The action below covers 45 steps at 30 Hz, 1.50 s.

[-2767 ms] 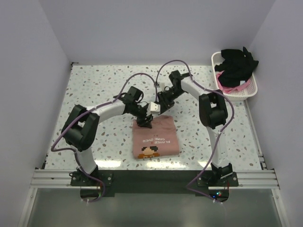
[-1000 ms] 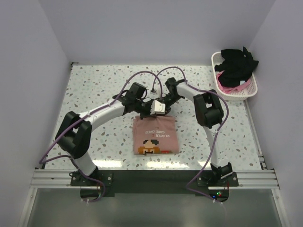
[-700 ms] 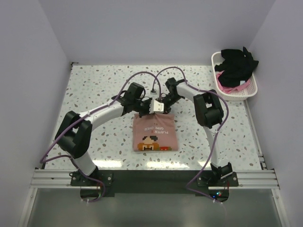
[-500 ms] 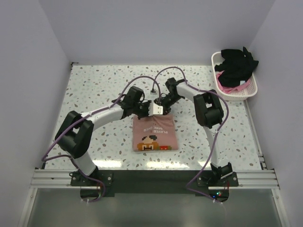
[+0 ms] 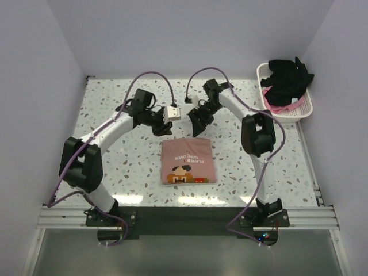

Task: Fold and stack the t-shirts
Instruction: Fold the tshirt

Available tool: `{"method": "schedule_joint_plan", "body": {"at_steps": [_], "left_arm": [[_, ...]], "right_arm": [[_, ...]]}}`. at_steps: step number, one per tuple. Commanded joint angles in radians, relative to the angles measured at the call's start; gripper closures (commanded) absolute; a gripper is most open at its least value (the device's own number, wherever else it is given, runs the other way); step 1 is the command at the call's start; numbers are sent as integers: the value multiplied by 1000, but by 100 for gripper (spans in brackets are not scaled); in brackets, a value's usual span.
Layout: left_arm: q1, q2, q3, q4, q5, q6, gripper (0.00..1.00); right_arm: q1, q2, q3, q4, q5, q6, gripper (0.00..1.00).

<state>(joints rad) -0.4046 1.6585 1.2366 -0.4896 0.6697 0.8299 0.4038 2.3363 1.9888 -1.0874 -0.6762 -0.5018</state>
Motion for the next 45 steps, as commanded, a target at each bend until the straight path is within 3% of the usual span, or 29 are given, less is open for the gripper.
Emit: {"method": "schedule_joint_plan", "body": {"at_steps": [1,7,15,33,35,38,39,41,43,45], "left_arm": [[64,17,44,-185,111,-84,54],[113,173,141,-211,145,-212,49],[128,360,276,-253,176,-285,47],[128,422,282,-340,97,-275,47],[128,419,279,-342,97,-275,49],[128,405,270,-345,106,-278,55],[130,403,270,-346,105,-279,57],[130,399,268,-346,97,-282,66],[136,385,267,-353,100,-282,78],[144,370,264,-362,102,-276,86]], "right_arm": [[-62,-109,105,-86,82,-58,25],[-89,-83,160,-296,-2,-208,26],[-89,-54,36,-249,17,-264,31],[-82,-43,-50,-204,15,-342,42],[-80,-42,-51,-200,12,-345,47],[-80,-46,-47,-200,3,-342,63],[-80,-55,-48,-198,6,-339,73],[-80,-66,-53,-198,6,-340,82],[-82,-86,-56,-204,6,-346,99],[-80,-97,-56,-207,9,-339,100]]}}
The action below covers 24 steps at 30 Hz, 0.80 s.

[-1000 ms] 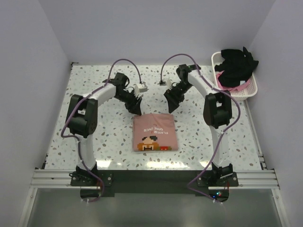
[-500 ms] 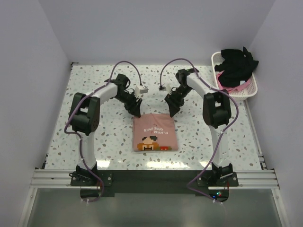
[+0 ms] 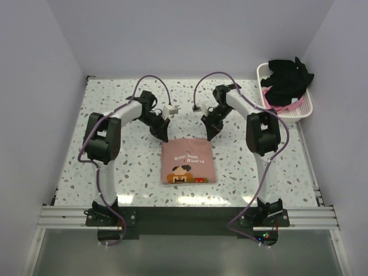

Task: Fold and stack the t-shirts
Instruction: Fold the tshirt

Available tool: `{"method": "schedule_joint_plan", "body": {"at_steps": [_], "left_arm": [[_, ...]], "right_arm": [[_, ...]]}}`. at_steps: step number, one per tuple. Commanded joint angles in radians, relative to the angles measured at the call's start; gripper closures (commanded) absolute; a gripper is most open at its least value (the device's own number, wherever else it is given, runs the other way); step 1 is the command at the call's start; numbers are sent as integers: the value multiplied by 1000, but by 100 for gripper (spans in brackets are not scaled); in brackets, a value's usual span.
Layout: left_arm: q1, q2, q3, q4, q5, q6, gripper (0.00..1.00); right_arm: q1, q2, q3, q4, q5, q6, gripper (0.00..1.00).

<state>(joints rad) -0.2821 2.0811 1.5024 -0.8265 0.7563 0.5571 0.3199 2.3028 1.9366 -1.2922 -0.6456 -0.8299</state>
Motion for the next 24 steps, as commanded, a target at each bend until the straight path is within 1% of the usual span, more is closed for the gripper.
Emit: {"method": "schedule_joint_plan", "body": {"at_steps": [1,4,8,11,12,16,20,21,24], "left_arm": [[29,-59,-1,-31,18,-2,93],[52,-93,-5,-40,15,4,100],[64,-147,-8,-37,-18,27,100],[64,-151,-16,-16,-44,29,100],[64,-147,-19,1,-55,23,100],[64,-116,-41,75,-130,-11,100],[66,-43,-31,176,-213,-60,100],[66,-29,-28,191,-230,-75,100],[67,11,-15,231,-276,-86,100]], "right_arm": [[1,-74,-2,1,-22,1,100],[-2,-111,-7,19,-19,31,100],[-8,-149,-13,50,0,66,100],[-10,-163,-21,82,29,92,100],[-10,-164,-27,96,43,101,100],[-12,-158,-65,242,119,179,100],[-12,-100,-58,355,187,271,100],[-12,-70,-50,369,202,284,100],[-13,-43,-50,444,262,334,100]]}}
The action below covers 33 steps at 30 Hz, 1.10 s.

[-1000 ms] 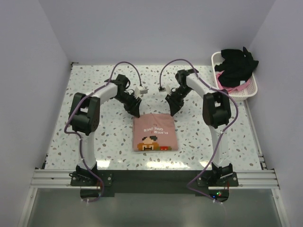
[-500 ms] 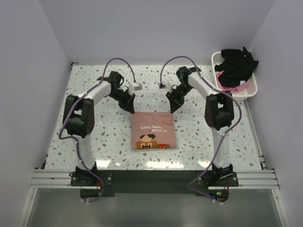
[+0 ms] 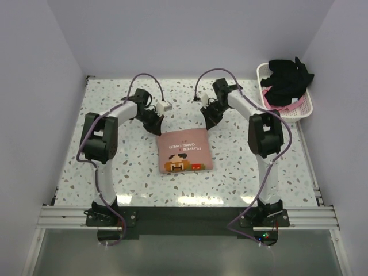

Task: Fold and stack the t-shirts
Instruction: Fold the tshirt

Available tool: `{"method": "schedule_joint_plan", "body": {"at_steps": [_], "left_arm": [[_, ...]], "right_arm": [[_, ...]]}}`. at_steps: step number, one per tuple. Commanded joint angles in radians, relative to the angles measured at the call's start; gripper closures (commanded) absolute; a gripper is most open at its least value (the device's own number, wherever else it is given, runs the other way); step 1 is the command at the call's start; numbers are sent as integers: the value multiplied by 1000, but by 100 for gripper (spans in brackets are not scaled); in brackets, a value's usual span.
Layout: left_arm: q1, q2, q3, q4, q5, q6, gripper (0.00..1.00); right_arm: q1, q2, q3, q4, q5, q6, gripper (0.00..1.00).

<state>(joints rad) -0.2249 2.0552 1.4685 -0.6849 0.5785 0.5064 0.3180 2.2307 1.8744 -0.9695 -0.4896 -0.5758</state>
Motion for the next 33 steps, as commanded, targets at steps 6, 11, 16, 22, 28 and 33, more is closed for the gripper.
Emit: {"method": "schedule_joint_plan", "body": {"at_steps": [6,11,16,22,28,33], "left_arm": [[18,71,65,120,-128,-68,83],[58,-73,111,67,19,-103,37],[59,-259,54,-54,251,-172,0],[-59,-504,-365,253,596,-624,0],[-205,-492,-614,643,635,-976,0],[-194,-336,-619,605,577,-921,0]], "right_arm": [[-10,26,23,204,128,189,100],[-20,-81,140,103,51,293,33],[-23,-282,18,66,-200,446,1],[56,-413,-280,60,-515,610,1],[157,-315,-371,-87,-629,521,1],[155,-191,-425,-69,-629,467,1]]}}
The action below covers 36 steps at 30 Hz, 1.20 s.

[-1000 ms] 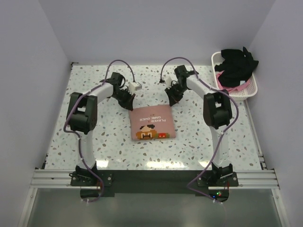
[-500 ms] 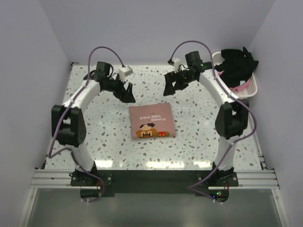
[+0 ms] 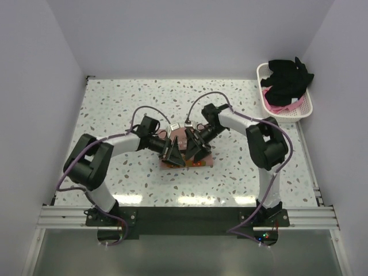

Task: Fold and stack the t-shirts
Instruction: Fold the tshirt, then neatly place the folded tshirt to the corner

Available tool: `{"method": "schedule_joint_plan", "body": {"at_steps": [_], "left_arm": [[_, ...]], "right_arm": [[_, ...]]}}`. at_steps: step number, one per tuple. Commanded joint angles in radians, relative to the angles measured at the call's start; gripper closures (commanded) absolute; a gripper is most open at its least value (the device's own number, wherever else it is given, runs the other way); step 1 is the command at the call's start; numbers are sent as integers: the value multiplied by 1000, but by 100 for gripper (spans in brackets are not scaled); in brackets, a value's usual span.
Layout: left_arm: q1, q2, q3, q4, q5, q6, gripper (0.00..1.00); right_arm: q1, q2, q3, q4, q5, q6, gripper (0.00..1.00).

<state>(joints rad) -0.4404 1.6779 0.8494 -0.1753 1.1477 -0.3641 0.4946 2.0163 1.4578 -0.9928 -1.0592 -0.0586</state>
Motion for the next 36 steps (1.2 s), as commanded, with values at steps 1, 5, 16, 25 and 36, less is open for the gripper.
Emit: {"method": "schedule_joint_plan", "body": {"at_steps": [1,5,16,25,36], "left_arm": [[29,108,16,47,-3,-23,0],[103,282,94,-145,-58,198,0],[290,364,174,-398,-146,430,0],[237,10,444,-472,-744,522,0],[-55,17,413,-323,-999,658,0]], "right_arm": [[-27,80,-8,-56,-56,-70,1],[-91,189,-27,-52,1,-130,1],[-195,194,-77,-107,10,-191,1],[-214,-155,76,-130,129,-138,1],[-301,-275,173,-66,410,-79,1]]}}
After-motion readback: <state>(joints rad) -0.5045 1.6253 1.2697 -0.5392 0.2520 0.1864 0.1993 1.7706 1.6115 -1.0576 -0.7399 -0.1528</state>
